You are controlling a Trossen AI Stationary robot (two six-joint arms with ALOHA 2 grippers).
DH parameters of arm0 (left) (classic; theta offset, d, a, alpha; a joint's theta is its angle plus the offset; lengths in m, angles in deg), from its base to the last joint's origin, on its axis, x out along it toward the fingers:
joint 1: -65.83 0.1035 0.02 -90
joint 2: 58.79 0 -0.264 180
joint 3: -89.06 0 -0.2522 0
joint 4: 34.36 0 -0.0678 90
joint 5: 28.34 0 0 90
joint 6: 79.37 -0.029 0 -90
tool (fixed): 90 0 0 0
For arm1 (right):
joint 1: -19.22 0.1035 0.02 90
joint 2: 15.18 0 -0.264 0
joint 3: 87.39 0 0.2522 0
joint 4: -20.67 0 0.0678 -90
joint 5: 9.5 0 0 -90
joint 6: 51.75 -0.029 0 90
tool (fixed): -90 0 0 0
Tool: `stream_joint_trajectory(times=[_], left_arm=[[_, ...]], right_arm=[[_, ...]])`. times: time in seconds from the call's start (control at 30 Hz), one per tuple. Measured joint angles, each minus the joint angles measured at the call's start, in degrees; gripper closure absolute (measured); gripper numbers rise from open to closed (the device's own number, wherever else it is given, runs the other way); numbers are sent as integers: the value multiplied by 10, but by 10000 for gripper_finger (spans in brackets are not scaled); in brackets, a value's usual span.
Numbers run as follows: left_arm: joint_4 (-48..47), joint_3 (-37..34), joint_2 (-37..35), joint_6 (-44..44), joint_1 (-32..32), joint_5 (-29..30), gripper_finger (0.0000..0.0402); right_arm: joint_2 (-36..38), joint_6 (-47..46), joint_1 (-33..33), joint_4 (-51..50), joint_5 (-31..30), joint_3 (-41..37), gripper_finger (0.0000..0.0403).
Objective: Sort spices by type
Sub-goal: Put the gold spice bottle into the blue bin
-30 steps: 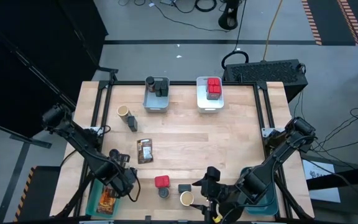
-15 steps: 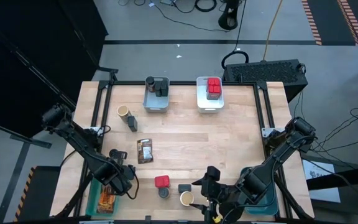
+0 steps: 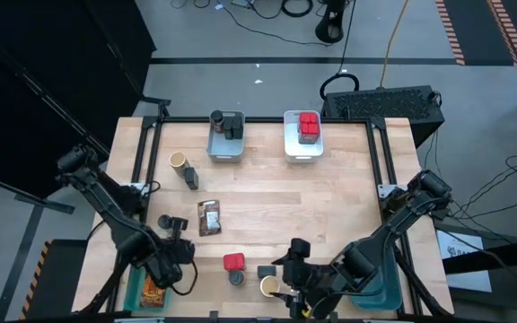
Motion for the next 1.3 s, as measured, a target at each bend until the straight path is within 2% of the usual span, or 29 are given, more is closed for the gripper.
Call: stream_joint_trajectory(times=[0.1,0.23,0.47,0.67,0.9,1.3], left_arm=[[5,0,-23,-1,-11,68,401],[10,0,-47,0,-25,150,401],[13,0,-69,0,-31,221,401],[13,0,-71,0,-31,241,401],[16,0,-71,0,-31,244,401],[20,0,-71,0,-31,247,401]], right_arm=[[-27,22,-7,-15,22,31,65],[-66,45,-11,-99,23,108,65],[-109,-13,-12,-298,45,247,65],[-121,-55,-19,-315,126,258,65],[-132,-73,-22,-308,129,258,65],[-199,-62,-25,-284,145,258,65]])
